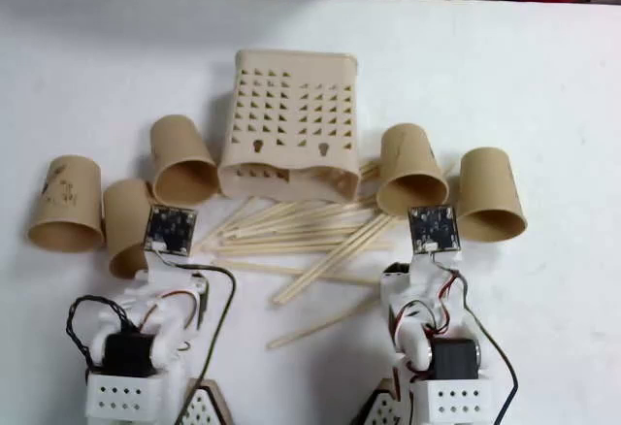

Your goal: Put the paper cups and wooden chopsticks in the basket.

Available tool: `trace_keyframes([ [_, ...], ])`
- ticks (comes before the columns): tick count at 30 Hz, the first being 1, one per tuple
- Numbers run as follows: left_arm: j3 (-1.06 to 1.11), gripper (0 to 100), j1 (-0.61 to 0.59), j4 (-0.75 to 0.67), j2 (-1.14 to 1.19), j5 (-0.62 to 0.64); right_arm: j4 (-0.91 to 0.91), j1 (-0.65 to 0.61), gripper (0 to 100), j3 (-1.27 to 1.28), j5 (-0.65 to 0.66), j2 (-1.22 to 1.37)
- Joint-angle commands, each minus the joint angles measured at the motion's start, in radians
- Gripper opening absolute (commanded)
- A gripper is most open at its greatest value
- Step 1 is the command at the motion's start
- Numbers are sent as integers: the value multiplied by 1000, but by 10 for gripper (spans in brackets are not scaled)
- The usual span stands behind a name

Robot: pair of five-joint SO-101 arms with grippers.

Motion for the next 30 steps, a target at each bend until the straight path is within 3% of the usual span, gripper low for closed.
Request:
trace_keyframes([
  [1, -5, 72, 8, 3, -7, 5, -10, 13, 21, 9, -2, -2],
  [24, -5, 72, 15, 3, -7, 9, -10, 12, 21, 9, -8, -2],
  [30, -9, 76, 15, -2, -7, 5, -10, -73, 23, 9, -9, -5],
])
